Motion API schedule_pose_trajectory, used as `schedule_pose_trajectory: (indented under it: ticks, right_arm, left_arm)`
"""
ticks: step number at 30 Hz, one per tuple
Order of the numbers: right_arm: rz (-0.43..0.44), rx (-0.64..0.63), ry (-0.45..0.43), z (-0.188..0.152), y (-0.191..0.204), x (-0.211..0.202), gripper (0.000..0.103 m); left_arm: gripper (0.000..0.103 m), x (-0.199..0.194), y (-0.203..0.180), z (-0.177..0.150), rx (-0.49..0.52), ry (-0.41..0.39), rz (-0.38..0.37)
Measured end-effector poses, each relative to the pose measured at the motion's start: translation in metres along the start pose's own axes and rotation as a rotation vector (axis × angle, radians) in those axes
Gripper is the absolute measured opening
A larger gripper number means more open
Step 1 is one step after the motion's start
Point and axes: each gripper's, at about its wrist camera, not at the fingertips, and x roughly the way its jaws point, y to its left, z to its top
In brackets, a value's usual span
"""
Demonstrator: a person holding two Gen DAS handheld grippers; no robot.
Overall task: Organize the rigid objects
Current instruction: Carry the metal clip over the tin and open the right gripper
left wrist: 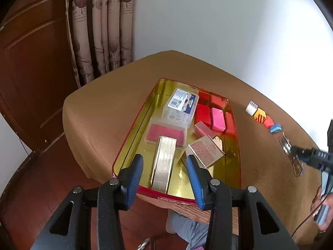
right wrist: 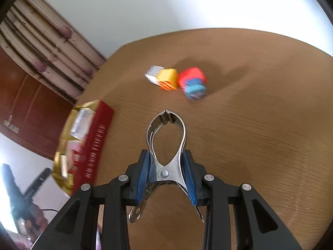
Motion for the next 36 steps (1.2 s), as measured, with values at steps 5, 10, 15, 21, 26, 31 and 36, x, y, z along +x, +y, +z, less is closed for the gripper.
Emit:
schedule_pose_trajectory:
  ticks: [5,10,15,21,26,31,36]
  right_arm:
    - [0.102,-0.041,0.0,0.018,0.055,0.001,0.031]
    - [0.188,-0.089,0.041,0.039,0.123,0.026,0.031]
    - [0.203,-0.119,0.1,0.048,0.176,0.07,0.031]
    - [0.173,-0.101,0.151,0.043,0.195,0.114,0.031]
    - [0.162,-0.056,0.171,0.041,0.191,0.133,0.033]
    - [0.148,-0.051,0.152,0.039,0.193,0.137,0.036]
    - [0.165,-0.061,0.034,0.037,0.175,0.101,0.044]
  left_arm:
    - [0.044,-0.005,-0.003,-0.001,0.023,-0.032,0.016]
    - [0.044,-0.001,0.004,-0.001,0.006,-0.021,0.006]
    - [0.044,0.001,0.013,-0.001,-0.026,-0.016,-0.008]
    - [0.044,0.008,0.021,0.001,-0.049,0.013,-0.03]
    - [0.044,0.015,0.025,0.002,-0.062,0.031,-0.037]
    - [0.044,0.019,0.028,0.002,-0.073,0.046,-0.035]
    - [0.044,0.017,0.026,0.002,-0.064,0.033,-0.024]
